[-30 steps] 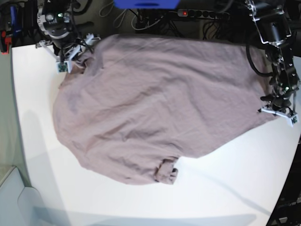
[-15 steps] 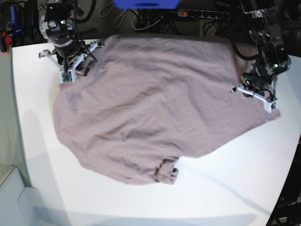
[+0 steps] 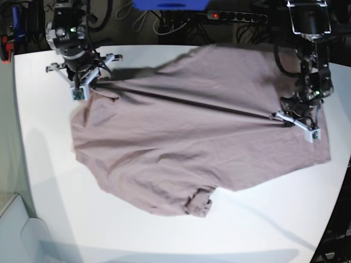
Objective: Layout the t-shirt on the table in an organized manner, then fold the t-shirt properly
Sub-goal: 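Pull the shirt edges apart with both grippers to smooth it, then grasp the shirt edge with the left gripper and drag it inward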
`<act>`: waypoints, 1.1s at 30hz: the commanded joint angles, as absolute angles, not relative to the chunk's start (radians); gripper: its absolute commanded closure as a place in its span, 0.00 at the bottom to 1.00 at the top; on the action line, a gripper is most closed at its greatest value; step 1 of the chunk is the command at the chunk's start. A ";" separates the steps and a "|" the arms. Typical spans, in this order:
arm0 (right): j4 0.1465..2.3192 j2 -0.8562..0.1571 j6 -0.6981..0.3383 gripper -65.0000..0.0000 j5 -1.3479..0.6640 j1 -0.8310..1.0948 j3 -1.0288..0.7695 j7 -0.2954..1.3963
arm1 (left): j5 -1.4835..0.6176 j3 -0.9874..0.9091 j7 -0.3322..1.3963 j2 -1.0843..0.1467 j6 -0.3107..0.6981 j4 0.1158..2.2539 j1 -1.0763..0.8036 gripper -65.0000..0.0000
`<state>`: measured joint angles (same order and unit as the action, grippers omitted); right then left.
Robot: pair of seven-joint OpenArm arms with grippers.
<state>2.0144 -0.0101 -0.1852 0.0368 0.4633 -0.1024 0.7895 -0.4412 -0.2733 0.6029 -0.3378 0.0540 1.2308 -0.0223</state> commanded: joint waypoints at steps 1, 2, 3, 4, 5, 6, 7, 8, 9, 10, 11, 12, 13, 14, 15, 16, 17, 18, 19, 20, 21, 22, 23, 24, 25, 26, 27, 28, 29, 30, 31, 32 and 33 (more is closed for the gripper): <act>2.031 -0.013 -0.186 1.00 0.045 0.464 -0.097 0.773 | -0.389 -0.271 0.673 -0.354 0.007 1.173 -0.005 0.99; 2.031 -0.013 -0.191 1.00 0.045 0.466 -0.076 0.773 | -0.390 -0.269 0.668 -0.358 0.007 1.147 0.025 0.99; 2.031 -0.013 -0.206 1.00 0.045 0.467 -0.044 0.773 | -0.389 -0.269 0.667 -0.358 0.007 1.127 0.056 0.99; 2.032 -0.015 -0.228 1.00 0.047 0.469 -0.002 0.773 | -0.389 -0.269 0.668 -0.358 0.007 1.109 0.088 0.99; 2.034 -0.022 -0.248 1.00 0.047 0.473 0.041 0.774 | -0.389 -0.268 0.668 -0.358 0.007 1.098 0.119 0.99; 2.035 -0.030 -0.263 1.00 0.047 0.486 0.079 0.774 | -0.389 -0.268 0.668 -0.354 0.007 1.095 0.145 0.99; 2.035 -0.036 -0.278 1.00 0.047 0.490 0.133 0.774 | -0.389 -0.266 0.667 -0.352 0.007 1.090 0.171 0.99; 2.035 -0.036 -0.291 1.00 0.047 0.493 0.185 0.774 | -0.387 -0.262 0.665 -0.351 0.007 1.086 0.194 0.99; 2.035 -0.038 -0.297 1.00 0.047 0.493 0.236 0.774 | -0.387 -0.245 0.662 -0.351 0.007 1.079 0.216 0.99; 2.034 -0.044 -0.300 1.00 0.047 0.493 0.292 0.774 | -0.387 -0.219 0.661 -0.352 0.007 1.073 0.240 0.99; 2.034 -0.051 -0.302 1.00 0.047 0.493 0.348 0.774 | -0.387 -0.191 0.661 -0.354 0.007 1.069 0.260 0.99; 2.032 -0.054 -0.302 1.00 0.047 0.490 0.397 0.774 | -0.387 -0.168 0.661 -0.355 0.007 1.067 0.277 0.99; 2.032 -0.054 -0.302 1.00 0.047 0.481 0.444 0.774 | -0.387 -0.147 0.661 -0.355 0.007 1.066 0.295 0.99; 2.034 -0.054 -0.300 1.00 0.047 0.469 0.483 0.774 | -0.387 -0.125 0.659 -0.357 0.007 1.064 0.309 0.99; 2.034 -0.054 -0.300 1.00 0.047 0.463 0.507 0.780 | -0.387 -0.107 0.659 -0.357 0.007 1.064 0.318 0.99; 2.034 -0.054 -0.300 1.00 0.047 0.456 0.526 0.797 | -0.387 -0.094 0.659 -0.358 0.007 1.064 0.328 0.99; 2.034 -0.051 -0.300 1.00 0.047 0.453 0.535 0.814 | -0.387 -0.090 0.659 -0.358 0.007 1.064 0.337 0.99; 2.034 -0.051 -0.300 1.00 0.047 0.443 0.542 0.835 | -0.381 -0.088 0.659 -0.360 0.007 1.064 0.344 0.99; 2.032 -0.053 -0.300 1.00 0.047 0.438 0.544 0.858 | -0.364 -0.093 0.659 -0.360 0.007 1.064 0.355 0.99; 2.032 -0.054 -0.300 1.00 0.047 0.432 0.547 0.878 | -0.343 -0.096 0.657 -0.360 0.007 1.064 0.363 0.99; 2.032 -0.056 -0.300 1.00 0.047 0.427 0.547 0.901 | -0.318 -0.096 0.657 -0.360 0.007 1.064 0.366 0.99; 2.032 -0.058 -0.300 1.00 0.047 0.426 0.544 0.923 | -0.294 -0.096 0.657 -0.360 0.007 1.064 0.371 0.99; 2.032 -0.059 -0.300 1.00 0.047 0.421 0.542 0.944 | -0.274 -0.097 0.657 -0.360 0.007 1.066 0.374 0.99; 2.032 -0.062 -0.300 1.00 0.047 0.415 0.541 0.966 | -0.259 -0.097 0.656 -0.360 0.007 1.069 0.374 0.99; 2.032 -0.081 -0.300 1.00 0.047 0.414 0.542 0.984 | -0.246 -0.097 0.656 -0.360 0.007 1.070 0.375 0.99; 2.032 -0.088 -0.300 1.00 0.047 0.410 0.545 0.992 | -0.240 -0.097 0.656 -0.361 0.007 1.070 0.375 0.99; 2.032 -0.093 -0.300 1.00 0.047 0.409 0.547 1.001 | -0.242 -0.097 0.656 -0.372 0.007 1.072 0.375 0.99; 2.032 -0.093 -0.300 1.00 0.045 0.409 0.547 1.003 | -0.249 -0.097 0.656 -0.380 0.007 1.072 0.375 0.99; 2.032 -0.093 -0.300 1.00 0.045 0.410 0.547 1.003 | -0.248 -0.097 0.656 -0.384 0.007 1.072 0.375 0.99; 2.032 -0.093 -0.300 1.00 0.047 0.410 0.547 1.003 | -0.248 -0.097 0.656 -0.389 0.007 1.072 0.378 0.99; 2.032 -0.093 -0.300 1.00 0.047 0.410 0.542 1.004 | -0.249 -0.099 0.656 -0.398 0.007 1.075 0.378 0.99; 2.032 -0.093 -0.300 1.00 0.048 0.410 0.539 1.006 | -0.249 -0.099 0.659 -0.404 0.007 1.081 0.378 0.99; 2.032 -0.093 -0.300 1.00 0.048 0.409 0.535 1.017 | -0.249 -0.099 0.667 -0.407 0.007 1.104 0.375 0.99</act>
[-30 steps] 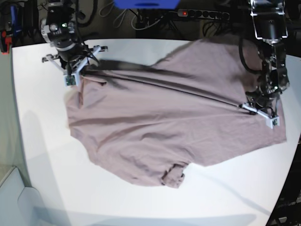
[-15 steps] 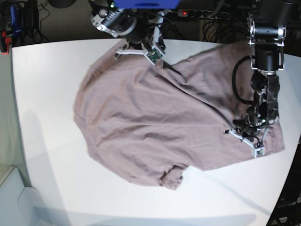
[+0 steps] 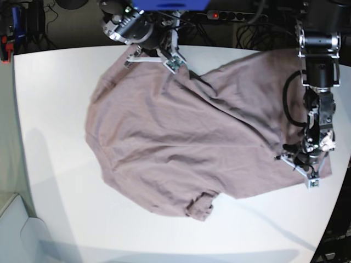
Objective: Layout the t-shirt on the table in an organized manner, then fold the t-shirt properly
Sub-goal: 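Grasp the shirt edge with the left gripper and drag it inward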
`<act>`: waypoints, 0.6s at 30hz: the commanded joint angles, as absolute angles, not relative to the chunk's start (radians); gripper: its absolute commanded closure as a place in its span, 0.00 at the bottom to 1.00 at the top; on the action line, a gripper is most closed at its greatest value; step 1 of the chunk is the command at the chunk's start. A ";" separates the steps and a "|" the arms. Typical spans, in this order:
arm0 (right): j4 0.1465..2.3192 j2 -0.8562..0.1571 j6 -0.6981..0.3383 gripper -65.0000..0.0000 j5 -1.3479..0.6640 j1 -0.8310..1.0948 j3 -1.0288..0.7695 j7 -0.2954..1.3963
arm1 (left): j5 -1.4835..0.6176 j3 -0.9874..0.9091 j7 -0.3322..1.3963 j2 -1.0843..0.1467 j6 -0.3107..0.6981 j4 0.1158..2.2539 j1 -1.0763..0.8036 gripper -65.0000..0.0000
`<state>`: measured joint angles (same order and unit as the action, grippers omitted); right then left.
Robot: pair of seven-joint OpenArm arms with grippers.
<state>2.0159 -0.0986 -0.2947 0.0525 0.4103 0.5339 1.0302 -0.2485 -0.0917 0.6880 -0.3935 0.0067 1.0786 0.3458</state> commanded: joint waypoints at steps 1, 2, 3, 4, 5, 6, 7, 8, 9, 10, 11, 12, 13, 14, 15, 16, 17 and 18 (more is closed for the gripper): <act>2.032 -0.093 -0.300 1.00 0.048 0.409 0.524 1.030 | -0.249 -0.099 0.670 -0.414 0.007 1.139 0.367 0.99; 2.032 -0.088 -0.300 1.00 0.048 0.409 0.512 1.041 | -0.249 -0.101 0.671 -0.420 0.007 1.175 0.340 0.99; 2.032 -0.088 -0.300 1.00 0.048 0.409 0.501 1.046 | -0.249 -0.101 0.671 -0.421 0.007 1.205 0.314 0.99; 2.032 -0.088 -0.300 1.00 0.048 0.409 0.495 1.046 | -0.249 -0.101 0.671 -0.424 0.005 1.245 0.286 0.99; 2.032 -0.088 -0.300 1.00 0.048 0.409 0.489 1.044 | -0.249 -0.101 0.671 -0.424 0.005 1.283 0.263 0.99; 2.032 -0.088 -0.300 1.00 0.048 0.409 0.484 1.044 | -0.249 -0.101 0.671 -0.423 0.005 1.308 0.239 0.99; 2.032 -0.090 -0.300 1.00 0.048 0.409 0.483 1.044 | -0.249 -0.101 0.671 -0.421 0.005 1.334 0.214 0.99; 2.032 -0.091 -0.300 1.00 0.048 0.409 0.478 1.044 | -0.249 -0.101 0.671 -0.420 0.005 1.357 0.191 0.99; 2.032 -0.091 -0.300 1.00 0.048 0.409 0.478 1.044 | -0.251 -0.101 0.671 -0.418 0.005 1.388 0.165 0.99; 2.032 -0.091 -0.300 1.00 0.048 0.409 0.478 1.044 | -0.251 -0.101 0.674 -0.418 0.005 1.415 0.140 0.99; 2.032 -0.091 -0.300 0.98 0.048 0.409 0.478 1.044 | -0.251 -0.101 0.690 -0.418 0.005 1.445 0.113 0.99; 2.032 -0.093 -0.300 0.94 0.048 0.409 0.478 1.044 | -0.257 -0.101 0.713 -0.417 0.005 1.477 0.087 0.99; 2.032 -0.093 -0.300 0.88 0.048 0.409 0.478 1.044 | -0.272 -0.101 0.740 -0.417 0.005 1.503 0.062 0.99; 2.032 -0.093 -0.300 0.82 0.048 0.409 0.478 1.044 | -0.292 -0.101 0.763 -0.417 0.005 1.529 0.041 0.99; 2.032 -0.093 -0.300 0.74 0.048 0.412 0.478 1.044 | -0.314 -0.101 0.786 -0.417 0.005 1.552 0.016 0.99; 2.032 -0.093 -0.300 0.68 0.048 0.414 0.478 1.044 | -0.328 -0.108 0.802 -0.420 0.005 1.567 -0.012 0.99; 2.034 -0.093 -0.300 0.61 0.048 0.415 0.478 1.044 | -0.338 -0.124 0.814 -0.420 0.005 1.577 -0.039 0.99; 2.035 -0.094 -0.300 0.57 0.048 0.415 0.478 1.043 | -0.341 -0.139 0.819 -0.418 0.005 1.578 -0.065 0.99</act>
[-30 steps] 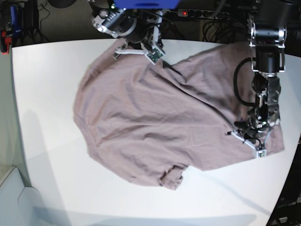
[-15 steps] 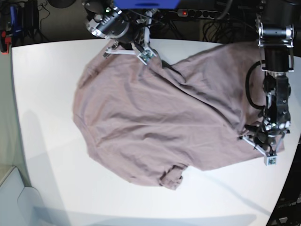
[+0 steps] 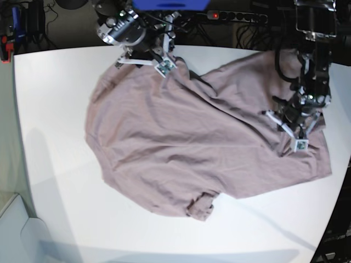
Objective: Layout the t-shirt on the table in an organized manner, then fold the t-shirt properly
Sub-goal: 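Grasp the shirt edge with the left gripper and drag it inward, then grasp the shirt hem with the right gripper and drag it outward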
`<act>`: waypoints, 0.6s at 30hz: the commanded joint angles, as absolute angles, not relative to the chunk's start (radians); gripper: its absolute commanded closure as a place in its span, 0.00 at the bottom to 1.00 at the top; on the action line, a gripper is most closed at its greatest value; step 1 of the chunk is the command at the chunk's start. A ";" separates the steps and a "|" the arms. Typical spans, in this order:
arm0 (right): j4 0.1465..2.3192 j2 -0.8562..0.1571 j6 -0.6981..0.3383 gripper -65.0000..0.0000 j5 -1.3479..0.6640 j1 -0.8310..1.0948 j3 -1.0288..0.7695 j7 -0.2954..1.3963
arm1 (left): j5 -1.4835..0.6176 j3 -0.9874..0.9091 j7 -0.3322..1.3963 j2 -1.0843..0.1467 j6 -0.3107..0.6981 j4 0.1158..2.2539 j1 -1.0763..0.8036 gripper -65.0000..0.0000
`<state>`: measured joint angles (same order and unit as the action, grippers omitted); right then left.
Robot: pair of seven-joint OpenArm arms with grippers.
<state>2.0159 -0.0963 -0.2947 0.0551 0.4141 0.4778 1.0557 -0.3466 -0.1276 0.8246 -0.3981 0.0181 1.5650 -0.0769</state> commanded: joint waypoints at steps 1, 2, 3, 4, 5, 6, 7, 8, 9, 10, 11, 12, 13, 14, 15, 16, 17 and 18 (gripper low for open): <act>2.035 -0.096 -0.300 0.54 0.048 0.417 0.476 1.041 | -0.344 -0.153 0.812 -0.418 0.005 1.577 -0.094 0.99; 2.037 -0.108 -0.300 0.53 0.048 0.417 0.476 1.041 | -0.344 -0.162 0.812 -0.417 0.005 1.575 -0.120 0.99; 2.037 -0.117 -0.300 0.53 0.048 0.417 0.476 1.043 | -0.344 -0.168 0.812 -0.417 0.005 1.573 -0.145 0.99; 2.037 -0.120 -0.298 0.53 0.048 0.418 0.475 1.043 | -0.343 -0.168 0.811 -0.417 0.005 1.564 -0.165 0.99; 2.037 -0.120 -0.298 0.53 0.048 0.423 0.464 1.043 | -0.343 -0.170 0.811 -0.420 0.005 1.550 -0.176 0.99; 2.037 -0.120 -0.298 0.53 0.048 0.432 0.444 1.036 | -0.340 -0.170 0.809 -0.423 0.005 1.531 -0.182 0.99; 2.037 -0.120 -0.298 0.53 0.048 0.437 0.423 1.035 | -0.340 -0.170 0.809 -0.424 0.005 1.508 -0.182 0.99; 2.038 -0.120 -0.298 0.53 0.048 0.438 0.404 1.035 | -0.340 -0.170 0.809 -0.426 0.005 1.483 -0.182 0.99; 2.038 -0.122 -0.298 0.53 0.048 0.438 0.383 1.035 | -0.340 -0.170 0.800 -0.426 0.005 1.454 -0.179 0.99; 2.038 -0.122 -0.298 0.53 0.048 0.437 0.371 1.035 | -0.340 -0.170 0.782 -0.427 0.005 1.426 -0.179 0.99; 2.038 -0.128 -0.298 0.53 0.048 0.435 0.358 1.035 | -0.340 -0.170 0.757 -0.429 0.005 1.402 -0.179 0.99; 2.038 -0.137 -0.298 0.53 0.048 0.433 0.348 1.035 | -0.338 -0.170 0.727 -0.435 0.005 1.376 -0.182 0.99; 2.038 -0.148 -0.298 0.53 0.048 0.433 0.340 1.033 | -0.338 -0.168 0.700 -0.446 0.005 1.351 -0.182 0.99; 2.038 -0.159 -0.298 0.53 0.048 0.432 0.331 1.033 | -0.338 -0.168 0.685 -0.450 0.005 1.328 -0.182 0.99; 2.038 -0.165 -0.298 0.53 0.048 0.432 0.318 1.033 | -0.338 -0.168 0.671 -0.455 0.005 1.311 -0.182 0.99; 2.038 -0.168 -0.298 0.53 0.048 0.432 0.308 1.033 | -0.338 -0.168 0.662 -0.472 0.005 1.300 -0.182 0.99; 2.037 -0.171 -0.298 0.53 0.048 0.427 0.300 1.033 | -0.340 -0.168 0.661 -0.487 0.005 1.299 -0.183 0.99; 2.037 -0.171 -0.298 0.53 0.048 0.417 0.289 1.033 | -0.340 -0.168 0.661 -0.498 0.005 1.299 -0.183 0.99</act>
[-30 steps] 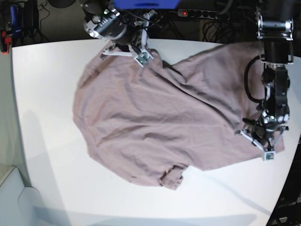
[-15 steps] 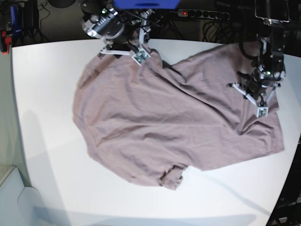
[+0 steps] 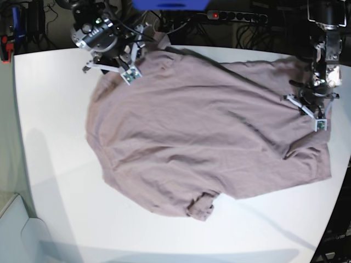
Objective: Layout the t-shirt on the table in an organized manner, then fold the t-shirt properly
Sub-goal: 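Grasp the shirt hem with the right gripper and drag it outward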
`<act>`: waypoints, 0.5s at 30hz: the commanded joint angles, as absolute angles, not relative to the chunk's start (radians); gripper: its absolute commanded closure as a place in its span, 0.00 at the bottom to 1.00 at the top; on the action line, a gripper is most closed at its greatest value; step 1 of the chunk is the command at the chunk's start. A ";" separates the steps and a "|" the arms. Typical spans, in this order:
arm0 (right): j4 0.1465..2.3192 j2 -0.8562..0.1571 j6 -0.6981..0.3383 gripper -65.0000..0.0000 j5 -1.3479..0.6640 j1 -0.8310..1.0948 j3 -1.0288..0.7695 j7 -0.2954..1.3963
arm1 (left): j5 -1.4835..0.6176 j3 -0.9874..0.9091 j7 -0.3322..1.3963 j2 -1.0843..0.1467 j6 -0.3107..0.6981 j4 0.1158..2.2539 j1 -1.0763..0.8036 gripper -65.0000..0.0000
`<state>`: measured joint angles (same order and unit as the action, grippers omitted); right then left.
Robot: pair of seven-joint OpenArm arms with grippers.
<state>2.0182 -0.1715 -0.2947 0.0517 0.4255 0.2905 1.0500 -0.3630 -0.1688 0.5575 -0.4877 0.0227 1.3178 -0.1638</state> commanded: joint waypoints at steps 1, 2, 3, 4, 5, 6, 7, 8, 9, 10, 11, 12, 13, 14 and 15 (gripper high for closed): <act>2.037 -0.171 -0.298 0.53 0.048 0.412 0.278 1.033 | -0.343 -0.170 0.661 -0.509 0.005 1.299 -0.183 0.99; 2.037 -0.179 -0.300 0.53 0.048 0.409 0.262 1.033 | -0.344 -0.170 0.661 -0.519 0.005 1.300 -0.183 0.99; 2.037 -0.182 -0.300 0.53 0.048 0.404 0.249 1.033 | -0.346 -0.170 0.661 -0.530 0.005 1.303 -0.183 0.99; 2.037 -0.180 -0.300 0.53 0.048 0.392 0.242 1.033 | -0.346 -0.171 0.661 -0.539 0.005 1.303 -0.182 0.99; 2.035 -0.180 -0.300 0.53 0.047 0.378 0.236 1.033 | -0.346 -0.173 0.661 -0.544 0.005 1.303 -0.180 0.99; 2.032 -0.180 -0.300 0.53 0.047 0.361 0.229 1.033 | -0.346 -0.185 0.662 -0.544 0.005 1.303 -0.180 0.99; 2.032 -0.179 -0.300 0.53 0.047 0.341 0.225 1.033 | -0.346 -0.202 0.668 -0.544 0.005 1.305 -0.179 0.99; 2.032 -0.179 -0.300 0.53 0.047 0.320 0.226 1.033 | -0.346 -0.219 0.668 -0.544 0.005 1.305 -0.179 0.99; 2.032 -0.179 -0.300 0.53 0.047 0.298 0.231 1.033 | -0.346 -0.229 0.668 -0.542 0.005 1.305 -0.179 0.99; 2.031 -0.177 -0.300 0.53 0.044 0.269 0.232 1.033 | -0.346 -0.239 0.668 -0.542 0.007 1.310 -0.177 0.99; 2.031 -0.176 -0.300 0.53 0.042 0.237 0.232 1.033 | -0.346 -0.245 0.668 -0.542 0.007 1.323 -0.177 0.99; 2.029 -0.174 -0.300 0.53 0.042 0.205 0.232 1.033 | -0.346 -0.249 0.670 -0.542 0.007 1.340 -0.179 0.99; 2.028 -0.165 -0.302 0.53 0.041 0.176 0.232 1.033 | -0.346 -0.254 0.670 -0.542 0.007 1.357 -0.182 0.99; 2.015 -0.156 -0.302 0.53 0.041 0.139 0.232 1.033 | -0.346 -0.259 0.670 -0.542 0.007 1.376 -0.182 0.99; 2.000 -0.153 -0.302 0.53 0.041 0.105 0.231 1.033 | -0.346 -0.265 0.671 -0.542 0.007 1.395 -0.183 0.99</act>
